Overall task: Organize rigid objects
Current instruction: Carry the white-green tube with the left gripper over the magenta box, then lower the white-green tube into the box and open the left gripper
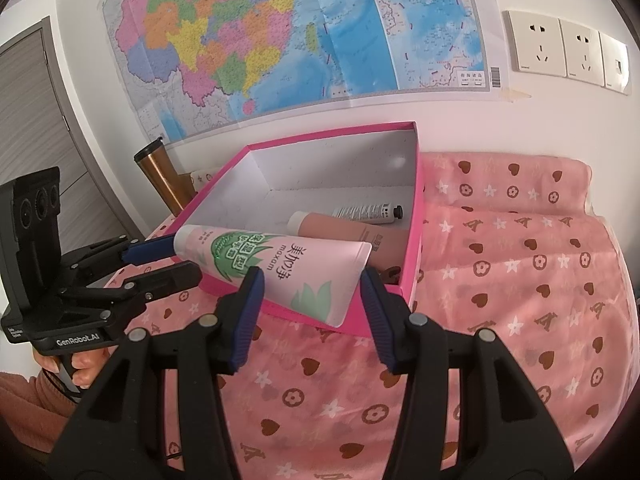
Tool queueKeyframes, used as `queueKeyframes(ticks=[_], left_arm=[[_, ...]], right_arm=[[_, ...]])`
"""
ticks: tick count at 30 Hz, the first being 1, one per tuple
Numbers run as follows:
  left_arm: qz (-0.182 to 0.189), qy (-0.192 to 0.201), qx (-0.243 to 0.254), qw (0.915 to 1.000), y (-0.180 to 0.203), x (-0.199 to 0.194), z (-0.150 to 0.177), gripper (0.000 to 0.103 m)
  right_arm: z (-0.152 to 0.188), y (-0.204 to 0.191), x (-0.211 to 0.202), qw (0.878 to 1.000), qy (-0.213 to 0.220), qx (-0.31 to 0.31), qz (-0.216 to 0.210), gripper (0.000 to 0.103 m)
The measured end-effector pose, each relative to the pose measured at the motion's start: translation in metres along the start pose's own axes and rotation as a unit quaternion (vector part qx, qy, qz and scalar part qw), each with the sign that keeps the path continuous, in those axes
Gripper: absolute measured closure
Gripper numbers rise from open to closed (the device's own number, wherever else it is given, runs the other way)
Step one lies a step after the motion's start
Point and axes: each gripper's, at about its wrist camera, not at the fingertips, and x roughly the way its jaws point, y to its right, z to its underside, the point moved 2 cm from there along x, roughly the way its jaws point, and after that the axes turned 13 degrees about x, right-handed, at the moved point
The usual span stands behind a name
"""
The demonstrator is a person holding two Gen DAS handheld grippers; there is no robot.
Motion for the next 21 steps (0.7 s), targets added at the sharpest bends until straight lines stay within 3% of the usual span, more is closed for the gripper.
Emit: queueKeyframes(ticks=[21], left_arm=[[-0.011, -0.004, -0.005, 0.9999, -0.011, 0.017, -0.011, 0.052]], right_arm=[[-0.019, 0.004, 0.012, 1.000, 0.001, 0.000, 0.002, 0.050]])
